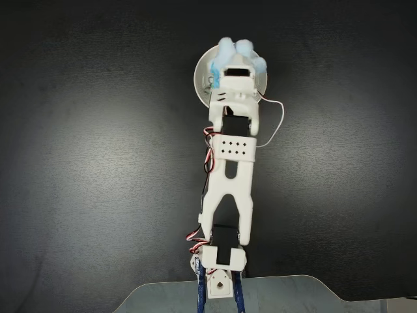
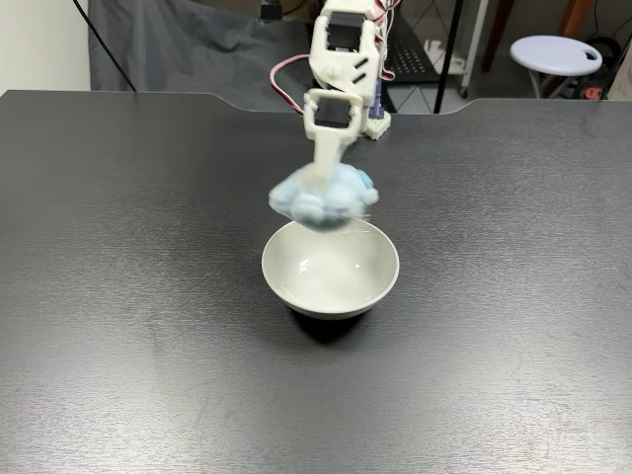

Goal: Grasp a skyblue doll and put it in the white bowl.

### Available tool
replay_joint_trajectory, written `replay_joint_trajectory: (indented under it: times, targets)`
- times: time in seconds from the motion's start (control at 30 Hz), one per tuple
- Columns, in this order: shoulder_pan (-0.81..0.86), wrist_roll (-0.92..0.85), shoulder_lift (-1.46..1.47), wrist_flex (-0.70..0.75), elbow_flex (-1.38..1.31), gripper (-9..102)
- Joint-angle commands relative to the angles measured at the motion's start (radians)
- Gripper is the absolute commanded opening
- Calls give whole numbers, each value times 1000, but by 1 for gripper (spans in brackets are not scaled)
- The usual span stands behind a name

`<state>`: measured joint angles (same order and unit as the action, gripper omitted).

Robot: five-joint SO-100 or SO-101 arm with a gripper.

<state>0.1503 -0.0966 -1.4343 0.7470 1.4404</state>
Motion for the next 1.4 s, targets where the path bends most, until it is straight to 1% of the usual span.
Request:
replay_joint_trajectory:
  times: [0.0,0.43,0.53,0.83,0.97,1.03,1.17,1.37]
  targets:
    - [-23,11,-17,-31,-74,-1]
    - [-11,12,-17,-31,-63,0]
    - [-11,9,-18,-23,-63,4]
    - [-2,12,-35,-25,-20,26]
    - [41,21,-35,-26,-20,33]
    - [58,46,-31,-26,-20,35]
    - [101,87,-21,-26,-20,35]
    - [104,83,-21,-25,-18,35]
